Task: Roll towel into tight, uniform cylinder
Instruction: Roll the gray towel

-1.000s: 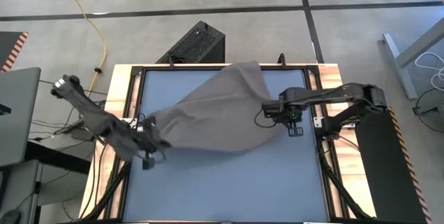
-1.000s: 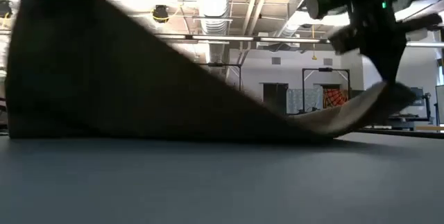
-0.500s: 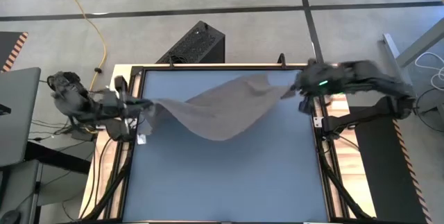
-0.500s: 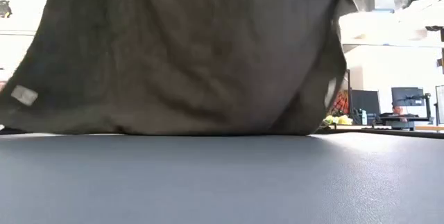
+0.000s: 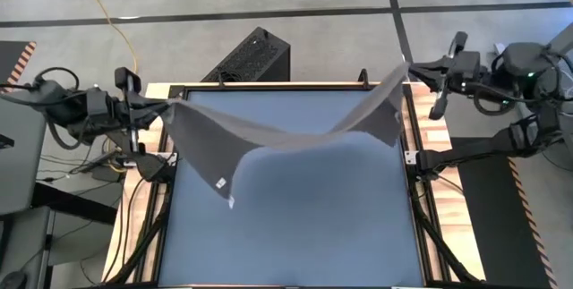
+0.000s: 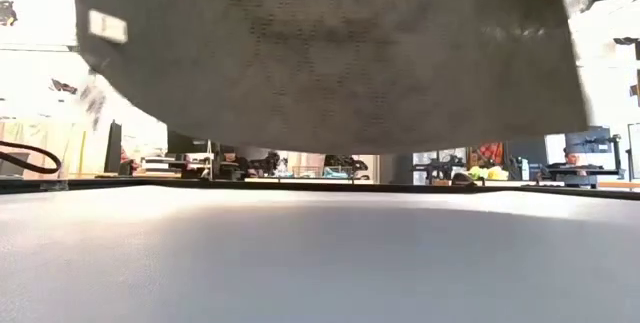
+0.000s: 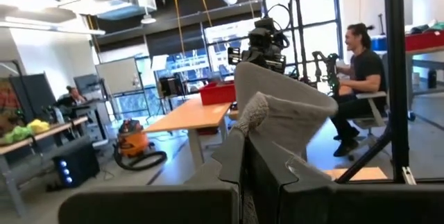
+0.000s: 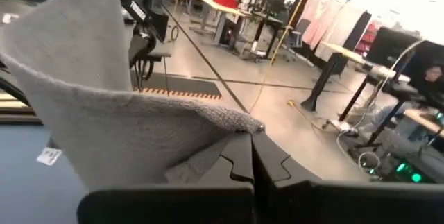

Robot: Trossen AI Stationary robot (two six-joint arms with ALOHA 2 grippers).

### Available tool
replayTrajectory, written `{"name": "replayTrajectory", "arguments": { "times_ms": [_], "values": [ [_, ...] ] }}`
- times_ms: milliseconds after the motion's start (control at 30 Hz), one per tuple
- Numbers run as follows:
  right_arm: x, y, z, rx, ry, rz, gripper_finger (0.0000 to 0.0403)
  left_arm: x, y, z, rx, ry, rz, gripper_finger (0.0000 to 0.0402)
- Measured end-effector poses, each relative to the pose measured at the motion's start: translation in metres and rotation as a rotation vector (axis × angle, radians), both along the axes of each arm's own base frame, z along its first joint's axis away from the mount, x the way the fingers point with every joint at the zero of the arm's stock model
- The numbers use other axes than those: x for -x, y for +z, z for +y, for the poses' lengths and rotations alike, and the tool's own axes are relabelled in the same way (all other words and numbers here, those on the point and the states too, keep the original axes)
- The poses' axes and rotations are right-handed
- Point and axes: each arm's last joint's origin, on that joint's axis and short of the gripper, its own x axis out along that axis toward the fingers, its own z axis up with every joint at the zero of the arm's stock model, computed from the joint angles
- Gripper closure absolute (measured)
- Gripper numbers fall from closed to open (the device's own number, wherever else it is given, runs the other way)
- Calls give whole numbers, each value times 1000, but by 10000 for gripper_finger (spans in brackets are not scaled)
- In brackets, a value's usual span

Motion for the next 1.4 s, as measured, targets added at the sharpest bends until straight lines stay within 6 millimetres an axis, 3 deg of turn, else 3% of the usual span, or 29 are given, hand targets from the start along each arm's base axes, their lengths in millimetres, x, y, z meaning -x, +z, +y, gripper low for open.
{"name": "replayTrajectory", "arguments": {
  "times_ms": [467,867,967,1167,1400],
  "values": [
    [-51,-33,-34,-1,-236,386,396,-2,-26,1,12,135,208,401],
    [-50,-62,-42,-144,-285,556,396,4,-69,6,118,125,451,401],
    [-44,-64,-34,-212,-180,523,396,3,-70,3,152,19,483,401],
    [-28,-62,-6,-391,199,438,396,-8,-58,-15,162,-291,464,401],
    [-3,-44,26,-424,593,284,396,-32,-34,-45,-72,-619,290,401]
  ]
}}
